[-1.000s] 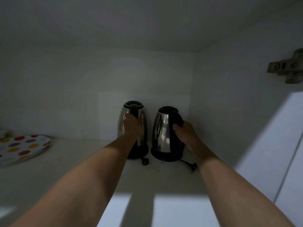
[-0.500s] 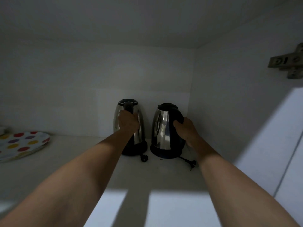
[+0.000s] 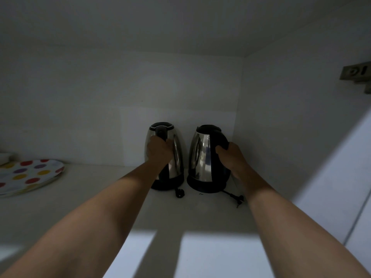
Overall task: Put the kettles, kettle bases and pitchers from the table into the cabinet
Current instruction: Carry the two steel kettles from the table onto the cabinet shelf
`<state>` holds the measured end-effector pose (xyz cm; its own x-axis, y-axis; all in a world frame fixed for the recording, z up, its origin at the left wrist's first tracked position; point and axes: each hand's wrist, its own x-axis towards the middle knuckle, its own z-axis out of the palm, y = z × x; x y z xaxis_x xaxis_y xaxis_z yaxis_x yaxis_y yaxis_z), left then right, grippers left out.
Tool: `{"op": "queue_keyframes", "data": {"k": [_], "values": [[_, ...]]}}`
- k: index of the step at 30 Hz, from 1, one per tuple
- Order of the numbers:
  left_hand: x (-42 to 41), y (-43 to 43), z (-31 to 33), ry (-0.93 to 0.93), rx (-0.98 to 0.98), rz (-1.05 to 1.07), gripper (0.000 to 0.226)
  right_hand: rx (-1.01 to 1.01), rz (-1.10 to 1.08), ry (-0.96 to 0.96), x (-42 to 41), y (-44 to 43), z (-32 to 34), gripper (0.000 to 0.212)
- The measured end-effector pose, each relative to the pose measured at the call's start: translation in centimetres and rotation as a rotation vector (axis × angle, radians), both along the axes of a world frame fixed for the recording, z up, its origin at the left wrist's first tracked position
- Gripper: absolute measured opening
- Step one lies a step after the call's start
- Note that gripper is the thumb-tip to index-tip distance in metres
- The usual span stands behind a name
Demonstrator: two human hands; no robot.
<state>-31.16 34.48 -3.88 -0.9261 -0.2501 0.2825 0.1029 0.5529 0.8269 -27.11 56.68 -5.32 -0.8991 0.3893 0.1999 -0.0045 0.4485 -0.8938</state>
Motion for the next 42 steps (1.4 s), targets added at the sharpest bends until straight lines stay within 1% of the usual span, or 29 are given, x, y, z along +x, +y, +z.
{"op": "queue_keyframes", "data": {"k": [5,7,11,13,19,20,23,27,29,31,33,37,39,42], "values": [[-0.2,0.5,-0.1,-0.019,0.058,-0.027,0.048,-0.005,0.014,-0.002,0.4,-0.3,-0.1,0.037],[0.0,0.9,0.2,-0.042,0.081,-0.064,0.052,-0.006,0.02,-0.01,0.7,-0.3,-0.1,0.033],[-0.3,1.2,1.1,-0.11,0.132,-0.156,0.062,-0.002,0.024,-0.043,1.0,-0.4,0.4,0.037],[-0.2,1.0,1.8,-0.16,0.157,-0.183,0.065,0.017,0.042,-0.072,1.2,-0.5,0.9,0.032],[0.6,-0.4,2.2,-0.229,0.075,-0.226,0.073,0.082,0.036,-0.15,2.2,-0.4,0.8,0.039],[0.7,-0.6,2.1,-0.228,0.069,-0.232,0.073,0.084,0.034,-0.16,2.6,-0.6,0.9,0.044],[1.3,-1.1,2.3,-0.206,-0.031,-0.226,0.074,0.145,0.028,-0.198,3.6,-1.2,1.7,0.057],[3.3,-1.5,2.9,-0.155,-0.177,-0.175,0.081,0.291,-0.016,-0.203,4.7,-2.0,3.0,0.067],[4.9,-2.0,3.4,-0.091,-0.229,-0.158,0.076,0.38,-0.043,-0.197,5.8,-2.9,3.9,0.076],[6.2,-2.7,3.9,-0.038,-0.289,-0.131,0.077,0.474,-0.058,-0.214,7.3,-3.8,4.8,0.082],[7.8,-3.4,4.5,0.009,-0.343,-0.151,0.078,0.536,-0.06,-0.214,9.1,-4.8,5.9,0.086],[12.5,-5.2,5.9,0.064,-0.463,-0.306,0.068,0.622,-0.059,-0.231,13.1,-7.4,8.0,0.081],[15.5,-6.8,6.1,0.039,-0.541,-0.34,0.07,0.642,-0.057,-0.222,15.6,-9.3,8.6,0.073],[20.0,-9.9,6.3,0.069,-0.639,-0.347,0.063,0.672,-0.049,-0.193,19.8,-12.4,9.0,0.063]]}}
